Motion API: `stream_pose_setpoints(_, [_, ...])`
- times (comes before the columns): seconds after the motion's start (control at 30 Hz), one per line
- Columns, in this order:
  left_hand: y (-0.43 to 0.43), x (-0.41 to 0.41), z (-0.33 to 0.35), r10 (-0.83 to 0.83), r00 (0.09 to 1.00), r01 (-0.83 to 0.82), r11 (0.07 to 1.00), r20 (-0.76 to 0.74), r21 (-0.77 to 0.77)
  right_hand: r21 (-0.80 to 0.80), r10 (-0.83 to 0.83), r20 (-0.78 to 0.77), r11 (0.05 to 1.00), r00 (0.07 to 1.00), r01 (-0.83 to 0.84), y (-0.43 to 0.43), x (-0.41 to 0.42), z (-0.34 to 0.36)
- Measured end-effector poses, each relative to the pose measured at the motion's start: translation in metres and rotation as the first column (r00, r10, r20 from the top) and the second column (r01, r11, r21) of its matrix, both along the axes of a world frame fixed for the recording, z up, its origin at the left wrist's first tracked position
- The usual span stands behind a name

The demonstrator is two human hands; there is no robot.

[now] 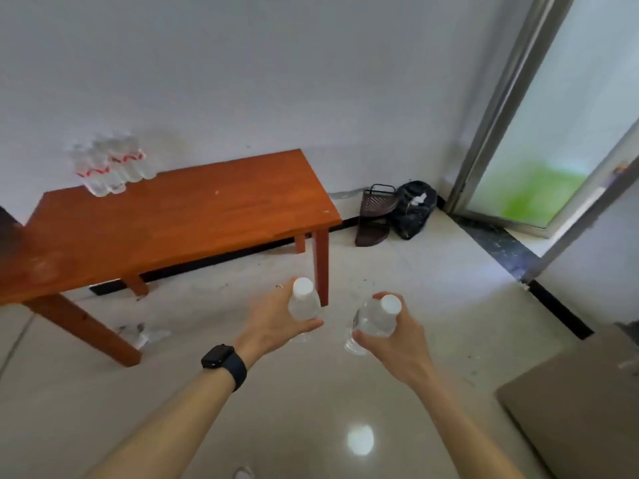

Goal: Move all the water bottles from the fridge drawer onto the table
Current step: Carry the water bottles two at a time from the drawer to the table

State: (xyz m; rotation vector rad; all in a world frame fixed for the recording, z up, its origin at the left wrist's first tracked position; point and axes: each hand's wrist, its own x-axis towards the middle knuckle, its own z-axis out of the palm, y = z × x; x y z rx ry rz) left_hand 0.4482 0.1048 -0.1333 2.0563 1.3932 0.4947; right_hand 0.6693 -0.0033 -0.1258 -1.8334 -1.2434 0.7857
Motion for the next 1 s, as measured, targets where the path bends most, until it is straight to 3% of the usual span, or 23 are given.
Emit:
stream_pose_setpoints(0.43, [0.146, -0.325, 0.011, 0.291, 0.956, -0.293, 0.955, -0.046, -0.046, -0.026, 0.317, -0.019, 0.948, 0.948, -0.318, 0.224, -0.293, -0.017])
stream_pose_setpoints(0.67, [0.238, -0.399, -0.012, 0.394, 0.918, -0.395, 0.917, -0.031, -0.048, -0.079, 0.410, 0.007, 0.910, 0.912, -0.408, 0.332, -0.364, -0.034])
stream_pose_setpoints(1.0, [0.396, -0.453, -0.046, 0.478, 0.879, -0.468, 0.864, 0.009, -0.184, -0.160, 0.472, -0.067, 0.865, 0.879, -0.476, 0.512, -0.430, -0.055])
